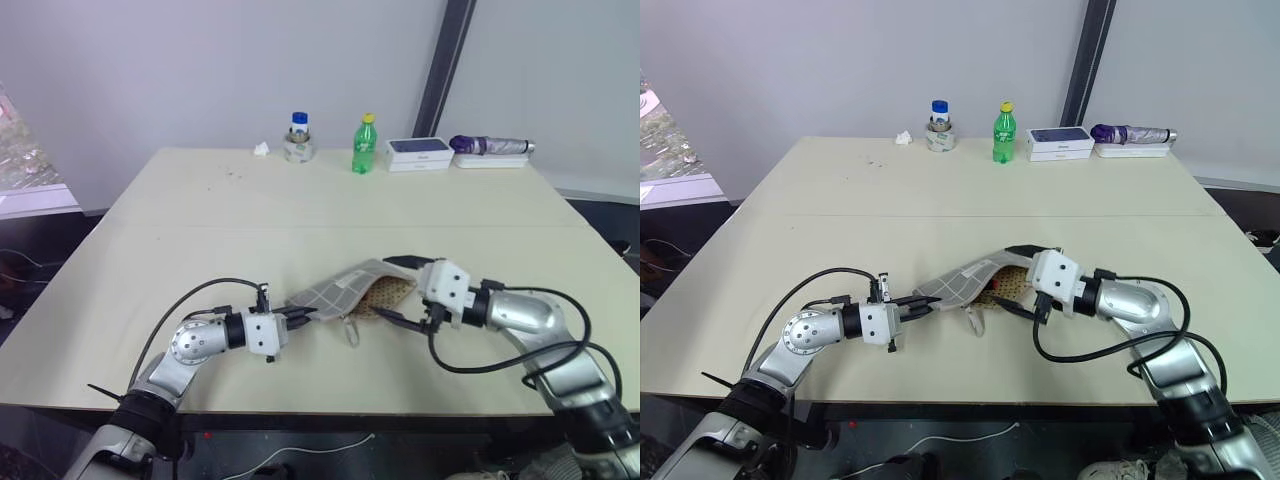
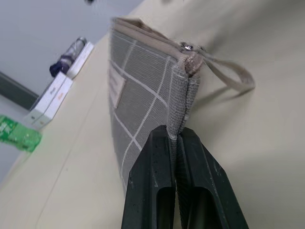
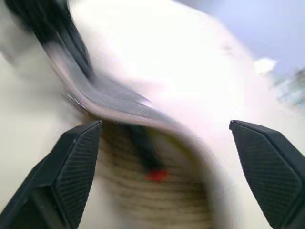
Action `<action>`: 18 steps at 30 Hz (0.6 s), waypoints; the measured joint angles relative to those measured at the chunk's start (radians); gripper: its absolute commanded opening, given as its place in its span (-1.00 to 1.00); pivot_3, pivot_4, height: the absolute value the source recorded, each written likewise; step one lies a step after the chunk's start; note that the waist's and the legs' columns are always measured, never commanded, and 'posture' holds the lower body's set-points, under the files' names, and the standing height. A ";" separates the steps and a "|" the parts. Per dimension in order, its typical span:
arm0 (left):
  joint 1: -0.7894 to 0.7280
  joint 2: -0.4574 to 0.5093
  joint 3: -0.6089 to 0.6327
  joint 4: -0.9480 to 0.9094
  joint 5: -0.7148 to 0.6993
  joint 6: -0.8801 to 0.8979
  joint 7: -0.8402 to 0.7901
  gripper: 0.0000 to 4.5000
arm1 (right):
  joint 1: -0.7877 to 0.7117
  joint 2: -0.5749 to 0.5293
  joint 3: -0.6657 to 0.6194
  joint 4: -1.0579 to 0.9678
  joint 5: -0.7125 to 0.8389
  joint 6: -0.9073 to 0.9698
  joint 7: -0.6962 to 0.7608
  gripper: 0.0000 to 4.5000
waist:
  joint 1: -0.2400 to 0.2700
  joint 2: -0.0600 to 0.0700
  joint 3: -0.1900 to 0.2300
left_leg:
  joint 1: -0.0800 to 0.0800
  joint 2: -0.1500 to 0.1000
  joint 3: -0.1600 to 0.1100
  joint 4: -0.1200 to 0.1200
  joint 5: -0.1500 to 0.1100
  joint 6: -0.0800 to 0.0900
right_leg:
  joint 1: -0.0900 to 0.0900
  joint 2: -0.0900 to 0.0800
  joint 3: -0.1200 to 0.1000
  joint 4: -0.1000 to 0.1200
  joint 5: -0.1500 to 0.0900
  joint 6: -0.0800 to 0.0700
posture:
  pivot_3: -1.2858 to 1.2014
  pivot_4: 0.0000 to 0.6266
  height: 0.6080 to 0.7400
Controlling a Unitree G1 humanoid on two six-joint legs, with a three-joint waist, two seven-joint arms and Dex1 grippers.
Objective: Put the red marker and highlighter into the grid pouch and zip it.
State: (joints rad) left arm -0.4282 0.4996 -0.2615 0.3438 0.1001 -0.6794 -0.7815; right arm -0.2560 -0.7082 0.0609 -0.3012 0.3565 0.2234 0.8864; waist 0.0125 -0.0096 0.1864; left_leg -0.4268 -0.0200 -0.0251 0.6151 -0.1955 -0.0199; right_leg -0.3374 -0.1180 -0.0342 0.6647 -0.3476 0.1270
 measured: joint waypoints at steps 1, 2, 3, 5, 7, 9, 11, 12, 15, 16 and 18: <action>0.000 -0.006 0.000 0.004 0.003 0.000 0.002 -1.00 | 0.028 0.010 0.004 -0.037 0.034 0.062 -0.007 0.97 | 0.000 0.000 0.000 | 0.000 0.000 0.000 0.000 0.000 0.000 | 0.000 0.000 0.000 0.000 0.000 0.000 | 0.03 -0.52 1.00; -0.001 -0.012 -0.001 0.008 0.009 0.000 0.008 -1.00 | 0.045 0.021 0.008 -0.060 0.054 0.112 -0.021 0.97 | -0.001 0.000 0.000 | 0.000 0.000 0.000 0.000 0.000 0.000 | 0.000 0.000 0.000 0.000 0.000 0.000 | 0.03 -0.52 1.00; -0.003 -0.020 -0.001 0.010 0.021 0.000 0.020 -1.00 | 0.062 0.023 0.012 -0.081 0.067 0.170 -0.039 0.97 | -0.001 0.000 0.000 | 0.000 0.000 0.000 0.000 0.000 0.000 | 0.000 0.000 0.000 0.001 0.000 0.000 | 0.03 -0.52 1.00; -0.011 -0.033 -0.002 0.017 0.038 -0.001 0.036 -1.00 | 0.100 0.024 0.013 -0.101 0.108 0.283 -0.065 0.97 | 0.000 0.000 0.000 | 0.000 0.000 -0.001 0.001 0.000 0.000 | 0.000 0.000 0.000 0.001 0.000 0.000 | 0.03 -0.52 1.00; -0.023 -0.033 0.000 0.034 0.051 -0.003 0.051 -1.00 | 0.136 0.028 0.015 -0.114 0.139 0.344 -0.075 0.97 | 0.000 0.000 0.000 | 0.000 0.000 -0.001 0.000 0.000 0.000 | 0.000 0.000 0.000 0.000 0.000 0.000 | 0.03 -0.52 1.00; -0.043 -0.033 0.000 0.054 0.061 -0.008 0.065 -1.00 | 0.138 0.054 0.020 -0.115 0.134 0.382 -0.110 0.97 | -0.001 0.000 0.000 | 0.000 -0.001 -0.001 0.000 0.000 0.000 | -0.001 0.000 0.000 0.001 0.000 0.000 | 0.03 -0.52 1.00; -0.061 -0.034 0.000 0.059 0.063 -0.014 0.066 -1.00 | 0.119 0.092 0.041 -0.098 0.114 0.403 -0.155 0.97 | -0.004 0.000 0.000 | 0.000 -0.001 -0.001 0.000 0.000 0.000 | -0.001 0.001 0.000 0.001 0.000 0.000 | 0.03 -0.52 1.00; -0.063 -0.033 0.000 0.059 0.063 -0.017 0.066 -1.00 | 0.104 0.124 0.047 -0.081 0.109 0.418 -0.176 0.97 | -0.005 0.000 0.000 | 0.000 -0.001 -0.001 0.000 0.000 0.000 | -0.001 0.001 0.000 0.001 0.000 0.000 | 0.03 -0.52 1.00; -0.063 -0.033 0.000 0.067 0.063 -0.027 0.066 -1.00 | 0.054 0.196 0.051 -0.033 0.113 0.463 -0.219 0.97 | -0.004 0.000 0.000 | 0.000 -0.001 -0.001 -0.001 0.000 0.000 | -0.002 0.001 0.000 0.001 0.000 0.000 | 0.03 -0.52 1.00; -0.063 -0.033 -0.001 0.068 0.063 -0.027 0.064 -1.00 | 0.032 0.222 0.053 -0.017 0.117 0.475 -0.228 0.97 | -0.004 0.000 0.000 | 0.000 -0.001 -0.001 -0.001 0.000 0.000 | -0.002 0.001 0.000 0.001 0.000 0.000 | 0.03 -0.52 1.00; -0.062 -0.033 -0.001 0.067 0.062 -0.028 0.063 -1.00 | 0.012 0.243 0.064 -0.007 0.116 0.484 -0.236 0.97 | -0.003 0.000 0.000 | 0.000 -0.001 -0.001 -0.001 0.000 0.000 | -0.002 0.001 0.000 0.001 0.000 0.000 | 0.03 -0.52 1.00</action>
State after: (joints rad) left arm -0.4906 0.4667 -0.2627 0.4113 0.1623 -0.7073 -0.7186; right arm -0.2440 -0.4655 0.1251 -0.3084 0.4728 0.7076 0.6500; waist 0.0097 -0.0100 0.1863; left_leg -0.4272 -0.0207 -0.0257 0.6145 -0.1954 -0.0200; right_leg -0.3390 -0.1174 -0.0344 0.6653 -0.3475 0.1269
